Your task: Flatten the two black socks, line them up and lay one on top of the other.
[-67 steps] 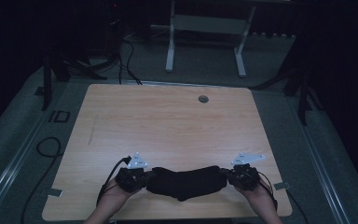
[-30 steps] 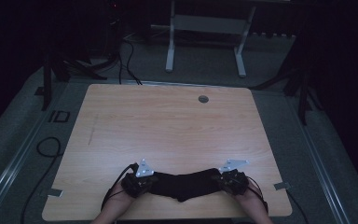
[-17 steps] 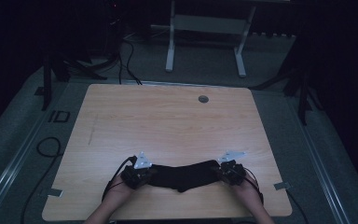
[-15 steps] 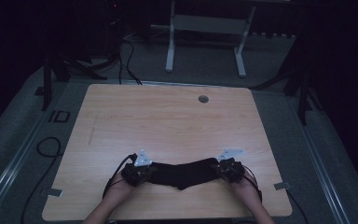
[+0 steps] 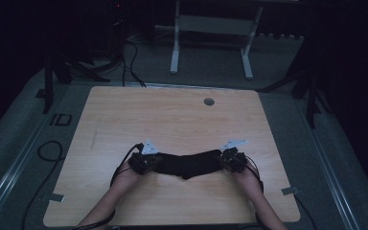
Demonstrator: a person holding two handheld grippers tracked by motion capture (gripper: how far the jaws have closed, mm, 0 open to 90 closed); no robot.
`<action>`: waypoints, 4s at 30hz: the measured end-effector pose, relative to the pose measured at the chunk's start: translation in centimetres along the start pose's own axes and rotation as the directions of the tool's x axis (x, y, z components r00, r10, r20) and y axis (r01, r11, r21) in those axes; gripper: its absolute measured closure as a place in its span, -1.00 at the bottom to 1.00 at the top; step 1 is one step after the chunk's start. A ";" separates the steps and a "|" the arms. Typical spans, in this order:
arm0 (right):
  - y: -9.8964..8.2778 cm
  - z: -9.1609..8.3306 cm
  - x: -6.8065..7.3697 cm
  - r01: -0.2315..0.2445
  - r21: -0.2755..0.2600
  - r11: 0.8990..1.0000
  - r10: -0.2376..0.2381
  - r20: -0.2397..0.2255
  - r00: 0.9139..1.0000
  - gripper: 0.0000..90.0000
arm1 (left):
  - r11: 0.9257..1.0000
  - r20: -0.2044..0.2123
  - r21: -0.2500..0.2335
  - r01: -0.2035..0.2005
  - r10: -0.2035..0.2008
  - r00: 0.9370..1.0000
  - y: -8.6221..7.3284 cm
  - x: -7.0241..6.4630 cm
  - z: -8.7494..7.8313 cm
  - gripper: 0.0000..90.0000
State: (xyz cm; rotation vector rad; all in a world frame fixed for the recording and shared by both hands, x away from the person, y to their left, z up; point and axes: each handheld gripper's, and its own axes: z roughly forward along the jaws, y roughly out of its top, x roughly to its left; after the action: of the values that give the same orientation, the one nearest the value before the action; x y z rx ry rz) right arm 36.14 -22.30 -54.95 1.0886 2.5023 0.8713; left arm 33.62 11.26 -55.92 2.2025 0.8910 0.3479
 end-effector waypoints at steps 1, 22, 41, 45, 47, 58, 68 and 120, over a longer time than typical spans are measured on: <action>0.1 0.1 -0.1 -0.001 -0.001 1.000 0.001 0.001 1.000 0.98 | 1.000 0.003 -0.003 0.007 -0.007 1.000 0.1 0.2 0.1 0.95; 1.9 1.6 -1.6 -0.045 -0.033 0.998 0.046 0.030 0.998 0.91 | 1.000 -0.007 0.002 0.028 -0.028 1.000 1.6 2.0 1.5 0.90; 2.5 -1.4 -0.2 0.008 -0.149 0.989 -0.011 -0.025 1.000 -0.72 | 0.994 -0.061 -0.105 0.016 -0.023 0.998 2.0 0.7 -3.4 -0.81; 2.1 -1.4 0.0 0.009 -0.178 0.984 -0.017 -0.045 0.999 -0.75 | 0.984 -0.050 -0.175 0.027 -0.036 0.998 1.3 0.8 -4.1 -0.81; 1.9 -1.4 0.0 0.012 -0.194 0.981 -0.021 -0.047 0.999 -0.75 | 0.980 -0.045 -0.200 0.011 -0.020 0.999 0.8 0.7 -4.2 -0.81; 0.3 -1.6 -0.7 0.012 -0.192 0.981 -0.021 -0.046 0.999 -0.75 | 0.988 -0.015 -0.155 0.013 -0.016 1.000 -1.2 0.7 -3.8 -0.81; -1.9 -2.2 -1.9 0.011 -0.156 0.988 -0.016 -0.028 0.999 -0.75 | 0.988 -0.034 -0.149 0.044 -0.049 0.998 -3.0 1.3 -4.6 -0.81; -12.2 -9.7 -4.6 -0.213 -0.269 0.939 0.253 0.123 0.959 -0.72 | 0.939 -0.152 -0.289 0.185 -0.236 0.960 -12.7 3.2 -12.5 -0.81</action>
State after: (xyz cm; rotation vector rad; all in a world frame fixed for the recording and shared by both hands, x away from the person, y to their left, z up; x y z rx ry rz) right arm 27.82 -36.29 -54.99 1.3259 2.0935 1.0899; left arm 23.66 26.34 -56.23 1.8235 1.1004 0.5430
